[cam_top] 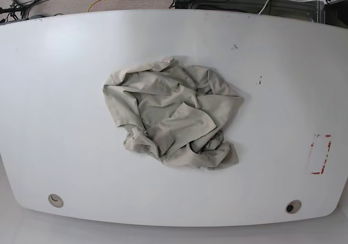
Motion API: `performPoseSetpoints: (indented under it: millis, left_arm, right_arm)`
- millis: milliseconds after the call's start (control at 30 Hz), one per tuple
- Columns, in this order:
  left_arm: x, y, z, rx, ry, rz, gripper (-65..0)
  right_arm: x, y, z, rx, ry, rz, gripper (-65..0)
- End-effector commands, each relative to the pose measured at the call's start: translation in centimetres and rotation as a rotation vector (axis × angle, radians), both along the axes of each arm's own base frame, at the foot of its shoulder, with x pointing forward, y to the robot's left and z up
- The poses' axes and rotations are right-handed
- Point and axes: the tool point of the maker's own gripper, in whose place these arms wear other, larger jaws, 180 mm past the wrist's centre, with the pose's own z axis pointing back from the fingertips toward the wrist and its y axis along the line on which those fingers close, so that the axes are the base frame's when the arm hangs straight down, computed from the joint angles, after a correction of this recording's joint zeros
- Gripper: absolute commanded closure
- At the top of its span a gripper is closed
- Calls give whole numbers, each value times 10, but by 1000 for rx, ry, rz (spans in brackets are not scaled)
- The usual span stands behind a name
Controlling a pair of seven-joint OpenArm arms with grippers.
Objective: Fold the T-shirt properly
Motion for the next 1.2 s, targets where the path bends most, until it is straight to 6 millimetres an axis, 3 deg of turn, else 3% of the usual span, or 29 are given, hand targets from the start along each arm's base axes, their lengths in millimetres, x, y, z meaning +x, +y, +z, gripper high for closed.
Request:
performPoseSetpoints:
  millis: [0,267,567,700,867,1167]
  left_arm:
    - [2,-1,17,1,-34,-12,-319]
    - [0,-4,59,4,-86,-31,-319]
    - [16,-6,104,10,-169,-46,-319]
    - [32,-9,120,8,-227,-56,-319]
    - [56,-10,124,8,-292,-59,-319]
    - [113,-10,132,15,-435,-59,-324]
  right_arm:
    - [1,1,17,10,-35,-3,-29]
    - [14,-22,56,-52,-85,-6,-29]
    - [51,-39,114,-116,-219,12,-29]
    - [63,-39,124,-121,-260,11,-29]
    - [88,-38,127,-120,-326,5,-29]
    - [153,-38,140,-120,-496,-8,-32]
